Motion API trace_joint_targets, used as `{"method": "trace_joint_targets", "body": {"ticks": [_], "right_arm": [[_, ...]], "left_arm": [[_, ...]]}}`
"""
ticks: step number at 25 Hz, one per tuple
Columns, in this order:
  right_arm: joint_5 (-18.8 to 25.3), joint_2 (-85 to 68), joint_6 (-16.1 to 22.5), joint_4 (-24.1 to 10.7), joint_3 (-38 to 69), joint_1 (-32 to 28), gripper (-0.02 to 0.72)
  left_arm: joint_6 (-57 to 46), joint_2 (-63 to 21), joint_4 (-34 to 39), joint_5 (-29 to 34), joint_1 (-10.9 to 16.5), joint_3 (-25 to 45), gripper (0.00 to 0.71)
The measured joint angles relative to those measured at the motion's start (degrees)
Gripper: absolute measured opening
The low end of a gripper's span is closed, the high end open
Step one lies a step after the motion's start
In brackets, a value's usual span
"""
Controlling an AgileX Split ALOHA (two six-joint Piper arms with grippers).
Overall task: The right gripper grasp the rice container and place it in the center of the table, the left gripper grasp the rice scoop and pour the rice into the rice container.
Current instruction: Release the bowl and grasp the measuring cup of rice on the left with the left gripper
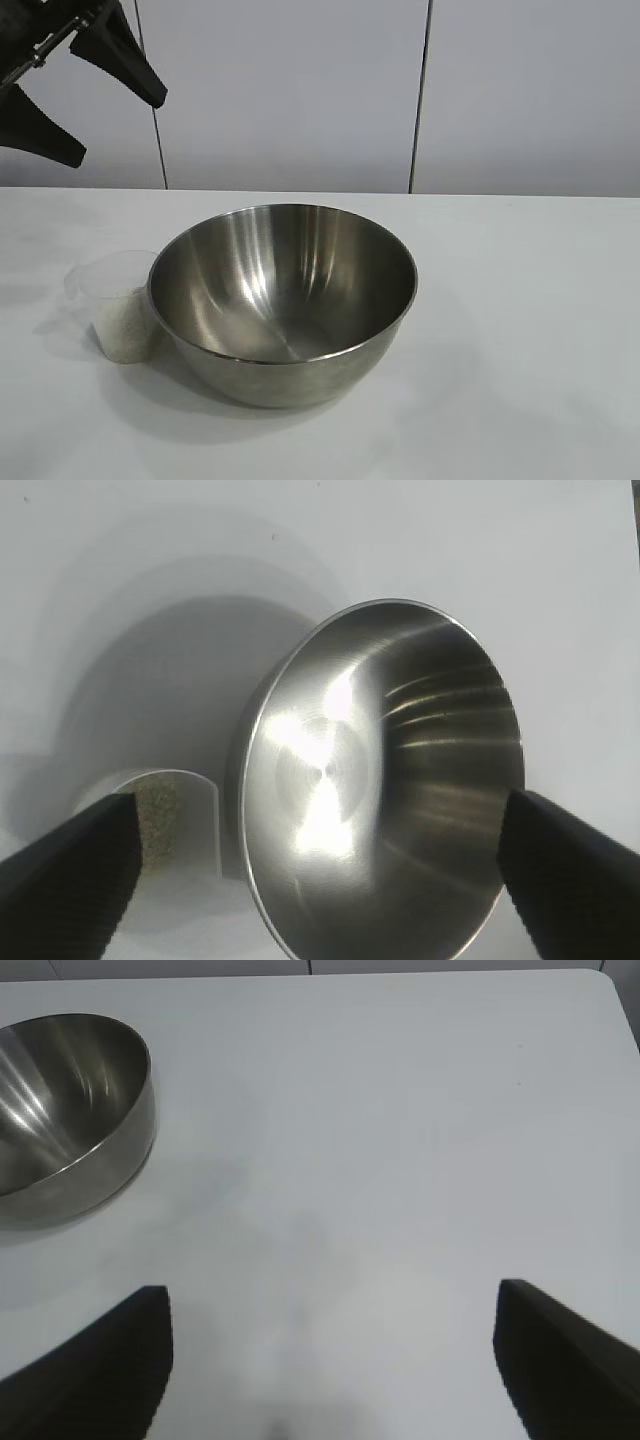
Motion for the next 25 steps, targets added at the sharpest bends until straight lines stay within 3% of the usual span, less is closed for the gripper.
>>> {"method": "trace_joint_targets", "body": {"ticks": [10, 12, 14, 17, 22, 25], "right_arm": [[0.0, 0.0, 0.0, -0.1, 0.0, 0.0, 0.599], [0.0, 0.0, 0.0, -0.1, 0.1, 0.0, 0.599], [0.0, 0.0, 0.0, -0.1, 0.1, 0.0, 0.599], [-0.1, 0.0, 0.0, -0.1, 0.1, 0.0, 0.599], [-0.3, 0.0, 0.0, -0.1, 0.1, 0.0, 0.599], [-0.3, 0.0, 0.0, -0.1, 0.1, 0.0, 0.599]], "left_arm": [[5.5, -0.6, -6.9, -0.6, -0.1, -3.9, 0.695], [6.9, -3.3, -5.0, -5.6, -0.4, -3.8, 0.681], [8.2, -8.0, -1.6, -14.8, -1.5, -1.4, 0.67], [12.6, -17.2, 1.7, -32.8, -5.8, 8.4, 0.664], [21.3, -24.4, 2.0, -70.1, -18.1, 33.4, 0.663], [22.0, -23.4, 1.6, -88.7, -22.3, 45.1, 0.663]]}}
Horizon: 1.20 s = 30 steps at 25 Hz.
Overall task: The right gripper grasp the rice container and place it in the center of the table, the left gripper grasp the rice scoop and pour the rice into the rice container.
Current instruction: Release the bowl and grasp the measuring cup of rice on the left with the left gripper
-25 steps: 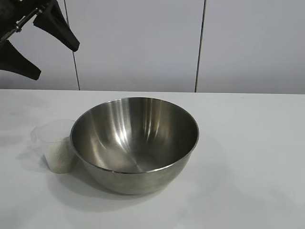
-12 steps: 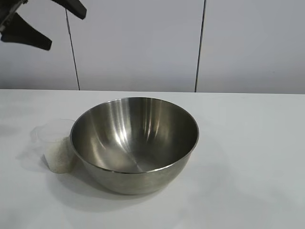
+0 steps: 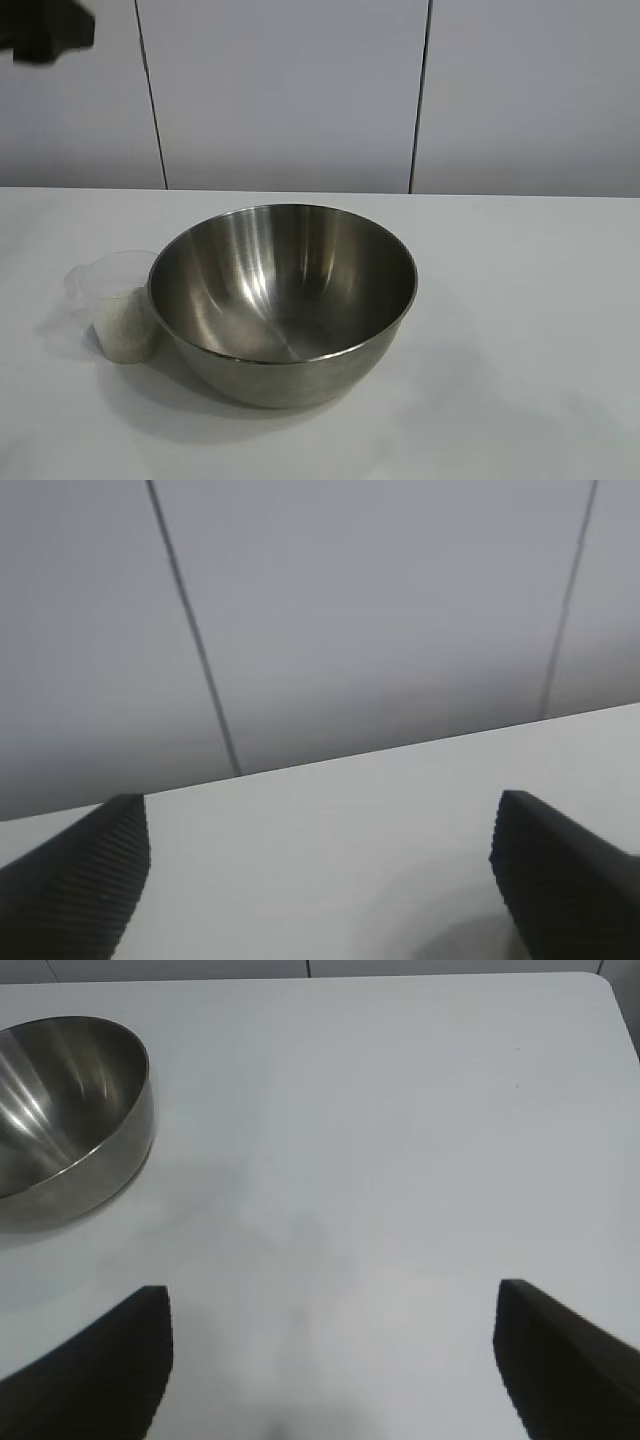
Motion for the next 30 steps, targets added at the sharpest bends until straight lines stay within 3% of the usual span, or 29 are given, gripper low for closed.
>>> {"method": "trace_joint_targets", "body": {"ticks": [2, 4, 9, 12, 17, 26, 30], "right_arm": [[0.0, 0.0, 0.0, 0.0, 0.0, 0.0, 0.599], [-0.1, 0.0, 0.0, 0.0, 0.0, 0.0, 0.599], [-0.1, 0.0, 0.0, 0.0, 0.0, 0.0, 0.599], [-0.1, 0.0, 0.0, 0.0, 0.0, 0.0, 0.599], [-0.1, 0.0, 0.0, 0.0, 0.0, 0.0, 0.599], [-0.1, 0.0, 0.0, 0.0, 0.0, 0.0, 0.599], [-0.1, 0.0, 0.0, 0.0, 0.0, 0.0, 0.599]], "left_arm": [[-0.9, 0.7, 0.1, -8.9, -0.9, 5.1, 0.663], [-6.0, 0.8, 0.8, -13.9, -0.9, 8.6, 0.663], [-20.3, 1.0, 6.4, -20.0, -0.9, 14.3, 0.663], [-24.4, 4.1, 14.2, -23.7, -0.9, 17.1, 0.662], [-30.0, 14.7, 22.7, -26.3, -0.9, 18.2, 0.662], [-38.0, 28.5, 23.8, -28.7, -0.8, 20.2, 0.662], [-38.8, 32.5, 24.8, -29.1, 1.3, 20.2, 0.662]]}}
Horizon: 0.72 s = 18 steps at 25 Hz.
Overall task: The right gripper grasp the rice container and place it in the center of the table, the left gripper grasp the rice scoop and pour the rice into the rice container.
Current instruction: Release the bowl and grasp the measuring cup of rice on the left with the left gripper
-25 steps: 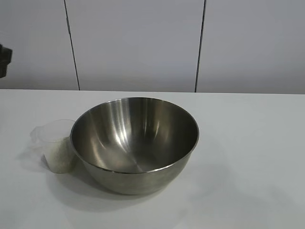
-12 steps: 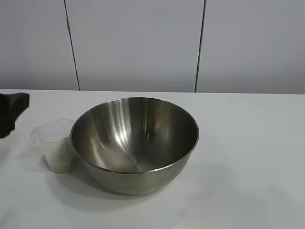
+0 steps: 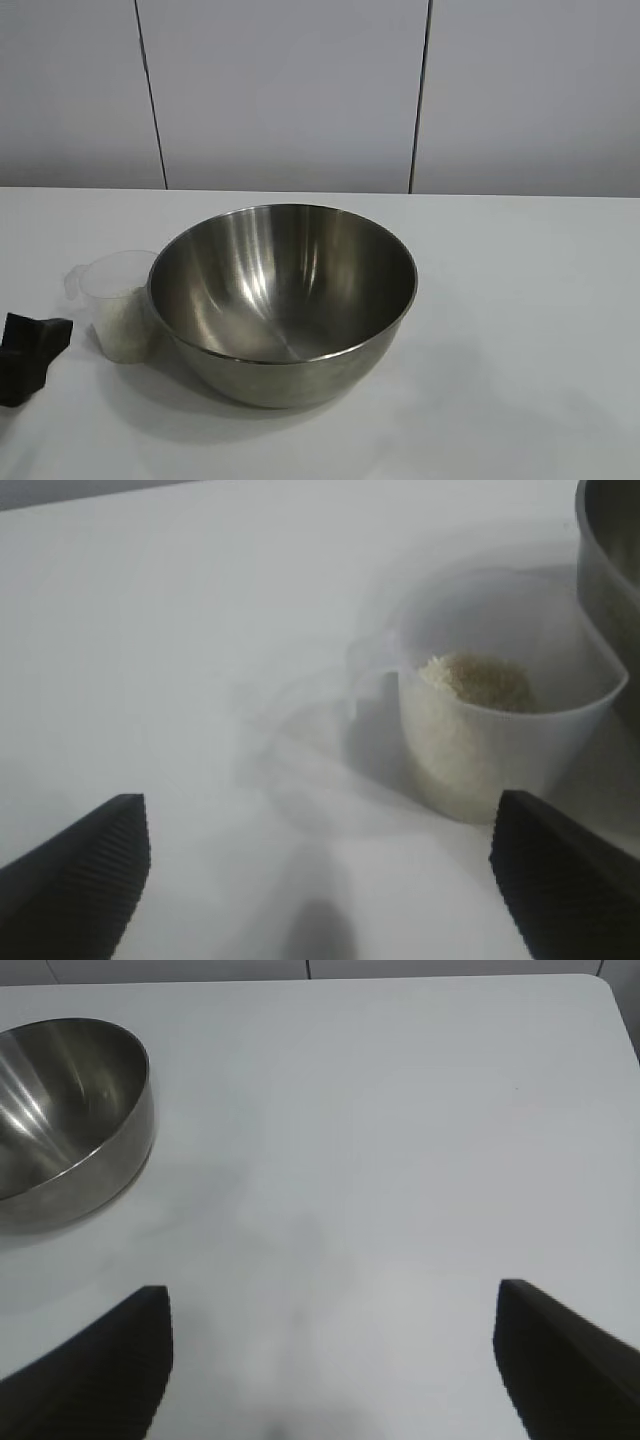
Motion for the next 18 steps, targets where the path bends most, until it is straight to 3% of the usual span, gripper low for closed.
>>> {"method": "trace_joint_targets", "body": {"ticks": [4, 10, 13, 18], "right_arm": [[-0.1, 0.0, 0.0, 0.0, 0.0, 0.0, 0.599], [-0.1, 0.0, 0.0, 0.0, 0.0, 0.0, 0.599], [-0.1, 0.0, 0.0, 0.0, 0.0, 0.0, 0.599], [-0.1, 0.0, 0.0, 0.0, 0.0, 0.0, 0.599]], "left_arm": [[-0.7, 3.9, 2.0, -0.4, 4.8, -1.0, 0.662], [-0.9, 7.0, 11.6, -0.7, 11.4, -4.1, 0.662], [-0.9, 8.3, 14.2, -0.7, 13.1, -5.9, 0.662], [-1.1, 11.6, 16.0, -0.7, 13.6, -8.7, 0.662]]}}
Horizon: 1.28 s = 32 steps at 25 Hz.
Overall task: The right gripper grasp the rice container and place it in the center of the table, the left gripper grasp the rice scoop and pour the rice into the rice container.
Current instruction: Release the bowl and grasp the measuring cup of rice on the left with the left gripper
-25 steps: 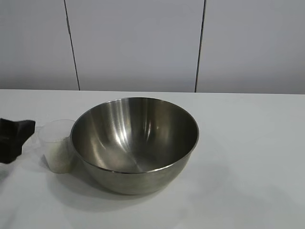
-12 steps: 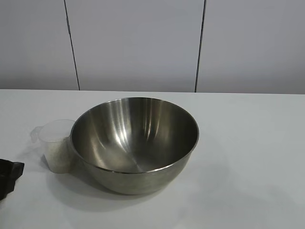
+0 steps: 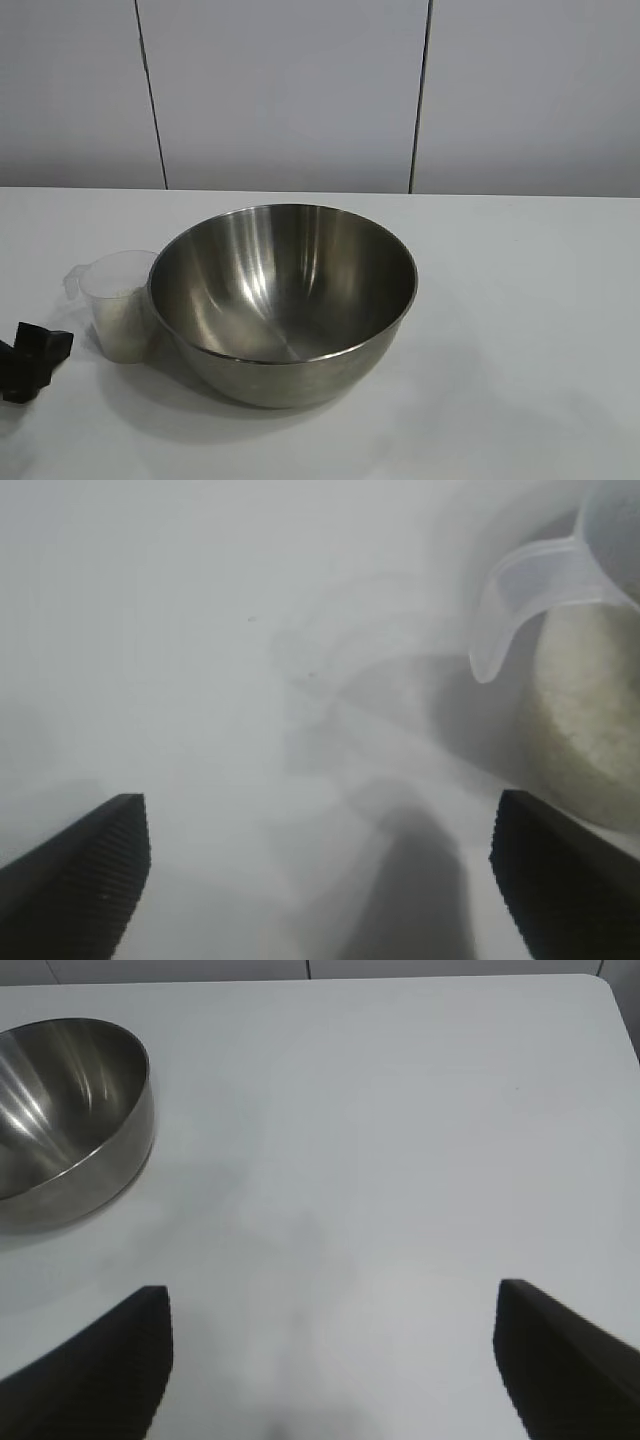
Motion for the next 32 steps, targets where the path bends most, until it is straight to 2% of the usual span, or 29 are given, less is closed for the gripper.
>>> {"method": "trace_joint_targets", "body": {"ticks": [20, 22, 24, 27, 32], "right_arm": [[0.0, 0.0, 0.0, 0.0, 0.0, 0.0, 0.599], [0.0, 0.0, 0.0, 0.0, 0.0, 0.0, 0.599], [0.0, 0.0, 0.0, 0.0, 0.0, 0.0, 0.599], [0.0, 0.0, 0.0, 0.0, 0.0, 0.0, 0.599], [0.0, 0.0, 0.0, 0.0, 0.0, 0.0, 0.599]], "left_arm": [[0.5, 1.4, 2.6, 0.0, 0.0, -8.5, 0.662], [0.5, 1.4, 2.6, 0.0, 0.0, -9.1, 0.646], [0.5, 1.4, 2.6, 0.0, 0.0, -9.7, 0.591], [0.6, 1.4, 2.6, 0.1, 0.0, -10.5, 0.44], [0.7, 1.4, 3.1, 0.1, 0.0, -11.3, 0.242]]}}
